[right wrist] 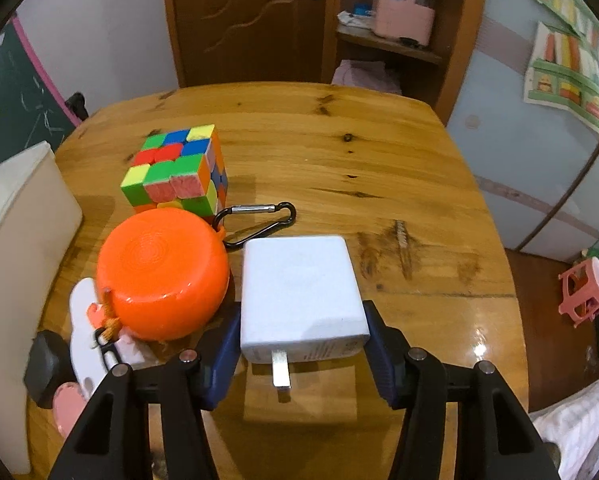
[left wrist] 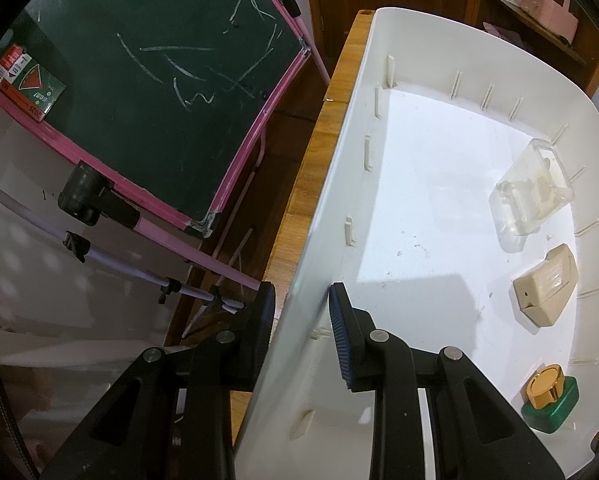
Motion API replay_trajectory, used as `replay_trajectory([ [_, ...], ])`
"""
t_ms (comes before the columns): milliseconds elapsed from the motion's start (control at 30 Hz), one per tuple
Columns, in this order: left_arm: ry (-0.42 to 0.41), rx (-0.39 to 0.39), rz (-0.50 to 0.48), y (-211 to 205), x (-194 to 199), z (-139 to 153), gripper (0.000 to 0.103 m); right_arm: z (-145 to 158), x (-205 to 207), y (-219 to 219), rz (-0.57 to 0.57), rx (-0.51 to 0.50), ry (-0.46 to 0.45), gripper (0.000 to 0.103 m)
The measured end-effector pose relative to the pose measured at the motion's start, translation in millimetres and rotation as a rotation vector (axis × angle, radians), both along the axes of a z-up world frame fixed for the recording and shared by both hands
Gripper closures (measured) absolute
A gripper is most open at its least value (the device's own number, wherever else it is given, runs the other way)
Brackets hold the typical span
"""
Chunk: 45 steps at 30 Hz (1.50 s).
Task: Organize rigid objects
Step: 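Grasp the white charger with the right gripper, then carry the white charger into the white bin and release it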
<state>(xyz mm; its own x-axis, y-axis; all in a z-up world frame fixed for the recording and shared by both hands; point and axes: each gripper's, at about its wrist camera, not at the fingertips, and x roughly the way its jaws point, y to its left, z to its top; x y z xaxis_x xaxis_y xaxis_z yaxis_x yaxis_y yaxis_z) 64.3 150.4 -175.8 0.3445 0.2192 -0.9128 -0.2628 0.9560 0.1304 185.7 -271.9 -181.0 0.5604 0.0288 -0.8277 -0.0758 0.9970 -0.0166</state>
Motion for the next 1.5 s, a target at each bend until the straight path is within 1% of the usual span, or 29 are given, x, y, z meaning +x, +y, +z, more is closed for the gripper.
replay_trajectory([
  [100, -0.004, -0.003, -0.001, -0.2, 0.2, 0.4, 0.072, 13.2, -16.1, -7.2, -0.037, 0.045, -0.016, 0.047],
  [233, -0.007, -0.007, -0.002, 0.0, 0.9, 0.2, 0.072, 32.3, -36.0, -8.3, -0.055, 0.074, -0.043, 0.047],
  [433, -0.016, -0.019, -0.018, 1.5, 0.5, -0.6, 0.072, 74.4, -67.5, 11.2, -0.027, 0.088, -0.113, 0.047],
  [700, -0.022, -0.03, -0.059, 0.1, 2.2, -2.4, 0.072, 133.0, -101.2, 66.6, 0.071, 0.127, -0.217, 0.047],
  [900, -0.019, -0.064, -0.098, 2.5, 0.2, -5.2, 0.072, 156.6, -114.0, 121.6, 0.172, 0.139, -0.251, 0.047],
  [1033, -0.008, -0.109, -0.113, 6.7, 1.2, -7.1, 0.072, 154.0, -117.7, 156.3, 0.234, 0.14, -0.234, 0.047],
  [1167, -0.008, -0.132, -0.126, 9.7, 0.8, -7.5, 0.072, 139.4, -114.1, 187.0, 0.284, 0.151, -0.178, 0.047],
  [1333, 0.002, -0.166, -0.138, 12.4, 2.0, -9.5, 0.072, 111.1, -104.1, 220.4, 0.323, 0.164, -0.084, 0.047],
  [1500, 0.017, -0.175, -0.154, 11.9, 2.4, -11.1, 0.072, 77.3, -86.9, 241.4, 0.309, 0.145, 0.021, 0.047],
])
